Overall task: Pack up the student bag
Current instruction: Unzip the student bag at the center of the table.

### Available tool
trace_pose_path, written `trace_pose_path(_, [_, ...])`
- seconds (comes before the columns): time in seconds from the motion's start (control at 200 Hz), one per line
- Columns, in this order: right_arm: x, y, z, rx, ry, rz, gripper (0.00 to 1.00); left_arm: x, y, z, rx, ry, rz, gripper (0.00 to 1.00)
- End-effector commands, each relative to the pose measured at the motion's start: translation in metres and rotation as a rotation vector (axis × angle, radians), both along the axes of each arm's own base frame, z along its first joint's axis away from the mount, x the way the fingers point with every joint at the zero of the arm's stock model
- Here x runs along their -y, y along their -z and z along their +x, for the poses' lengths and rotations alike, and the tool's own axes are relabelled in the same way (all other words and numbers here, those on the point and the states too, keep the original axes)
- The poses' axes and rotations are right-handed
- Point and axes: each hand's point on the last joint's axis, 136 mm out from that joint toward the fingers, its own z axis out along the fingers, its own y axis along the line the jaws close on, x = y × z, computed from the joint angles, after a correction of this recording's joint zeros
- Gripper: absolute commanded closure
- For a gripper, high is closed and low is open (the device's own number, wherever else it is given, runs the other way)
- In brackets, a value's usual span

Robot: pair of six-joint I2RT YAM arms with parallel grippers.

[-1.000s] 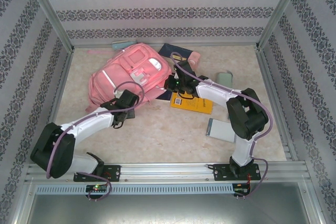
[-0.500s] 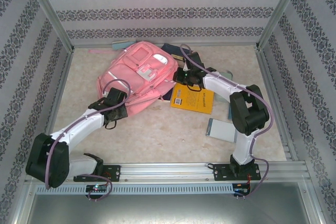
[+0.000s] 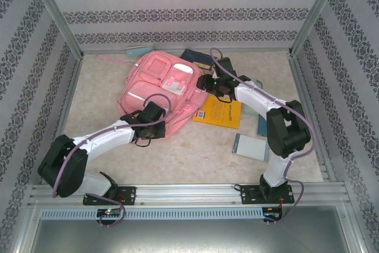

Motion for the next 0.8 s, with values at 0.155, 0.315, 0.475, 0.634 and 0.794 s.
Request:
trace_pose_path(0.155, [-0.045, 0.032, -0.066, -0.208, -0.021, 0.128, 0.51, 0.027, -0.008, 0.003, 0.021, 0.067, -0.03, 1.0])
trace_pose_path(0.315, [-0.079, 0.045, -0.083, -0.281, -0.061, 0.154, 0.54, 0.022, -0.004, 0.0, 0.019, 0.069, -0.013, 1.0])
trace_pose_path(0.475, [-0.092, 0.061, -0.098, -0.338, -0.074, 0.145, 0.56, 0.02, -0.002, -0.001, 0.021, 0.062, -0.006, 1.0])
trace_pose_path(0.634, [-0.103, 0.071, -0.108, -0.366, -0.092, 0.141, 0.65, 0.02, -0.004, 0.0, 0.029, 0.058, -0.009, 1.0])
trace_pose_path(0.794, [-0.095, 0.057, -0.092, -0.295, -0.083, 0.113, 1.0, 0.011, -0.01, -0.003, 0.028, 0.049, 0.031, 1.0])
